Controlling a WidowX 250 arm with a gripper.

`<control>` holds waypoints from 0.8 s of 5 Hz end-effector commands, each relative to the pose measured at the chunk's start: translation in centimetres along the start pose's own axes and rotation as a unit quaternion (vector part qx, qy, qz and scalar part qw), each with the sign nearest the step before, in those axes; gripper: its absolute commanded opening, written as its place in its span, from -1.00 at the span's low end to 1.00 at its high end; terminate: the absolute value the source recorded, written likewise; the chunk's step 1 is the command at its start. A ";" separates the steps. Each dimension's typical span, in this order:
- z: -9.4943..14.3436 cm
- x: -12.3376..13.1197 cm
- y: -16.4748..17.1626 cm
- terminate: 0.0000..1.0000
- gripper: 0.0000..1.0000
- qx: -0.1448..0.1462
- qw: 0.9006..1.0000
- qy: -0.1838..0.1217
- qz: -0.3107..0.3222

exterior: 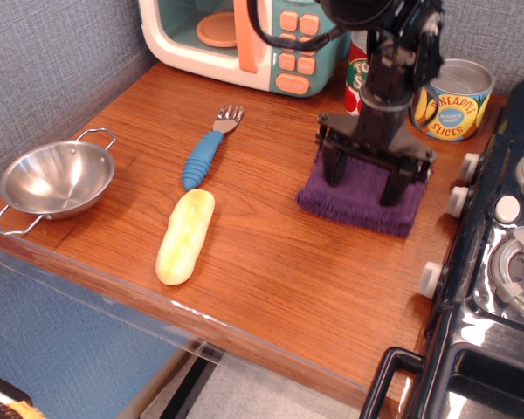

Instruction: Put the napkin in front of the cans.

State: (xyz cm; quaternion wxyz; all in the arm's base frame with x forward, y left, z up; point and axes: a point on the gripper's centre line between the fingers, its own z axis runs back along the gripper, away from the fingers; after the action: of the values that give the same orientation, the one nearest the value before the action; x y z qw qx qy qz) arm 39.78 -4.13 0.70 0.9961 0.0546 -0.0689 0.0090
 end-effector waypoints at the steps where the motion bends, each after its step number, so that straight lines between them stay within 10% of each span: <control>1: -2.4 1.7 0.9 -1.00 1.00 -0.010 1.000 0.025 0.006; 4: 3.9 4.4 -0.2 -1.00 1.00 -0.070 0.997 -0.023 0.011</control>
State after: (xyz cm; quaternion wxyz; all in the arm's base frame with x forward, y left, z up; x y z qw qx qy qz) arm 42.84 -5.01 2.73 0.9984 -0.0127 -0.0541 0.0116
